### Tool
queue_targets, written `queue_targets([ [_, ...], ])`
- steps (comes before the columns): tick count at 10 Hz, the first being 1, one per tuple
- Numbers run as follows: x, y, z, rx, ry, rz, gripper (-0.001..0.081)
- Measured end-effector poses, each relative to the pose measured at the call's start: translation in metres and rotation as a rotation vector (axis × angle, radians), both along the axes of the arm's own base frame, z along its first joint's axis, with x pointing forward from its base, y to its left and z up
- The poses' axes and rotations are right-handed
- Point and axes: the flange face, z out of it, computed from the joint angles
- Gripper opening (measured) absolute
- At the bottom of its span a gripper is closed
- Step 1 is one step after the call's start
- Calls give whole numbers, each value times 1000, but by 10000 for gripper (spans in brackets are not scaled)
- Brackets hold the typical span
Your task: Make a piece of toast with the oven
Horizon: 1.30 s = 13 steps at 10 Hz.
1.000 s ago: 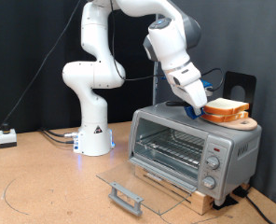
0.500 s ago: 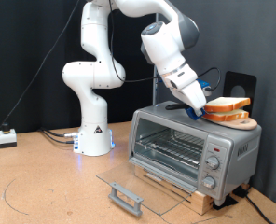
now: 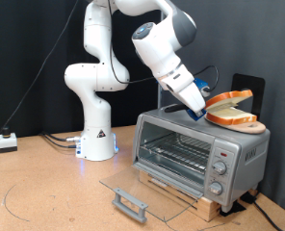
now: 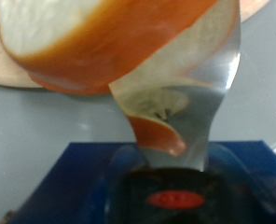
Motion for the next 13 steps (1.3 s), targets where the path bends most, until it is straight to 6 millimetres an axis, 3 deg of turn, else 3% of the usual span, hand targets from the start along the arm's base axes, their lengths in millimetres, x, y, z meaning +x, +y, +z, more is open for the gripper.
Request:
queue_targets([
  [6,1,-16,0,-69,-8,8,396],
  [13,-9,-15,-17,-121,24,43,396],
])
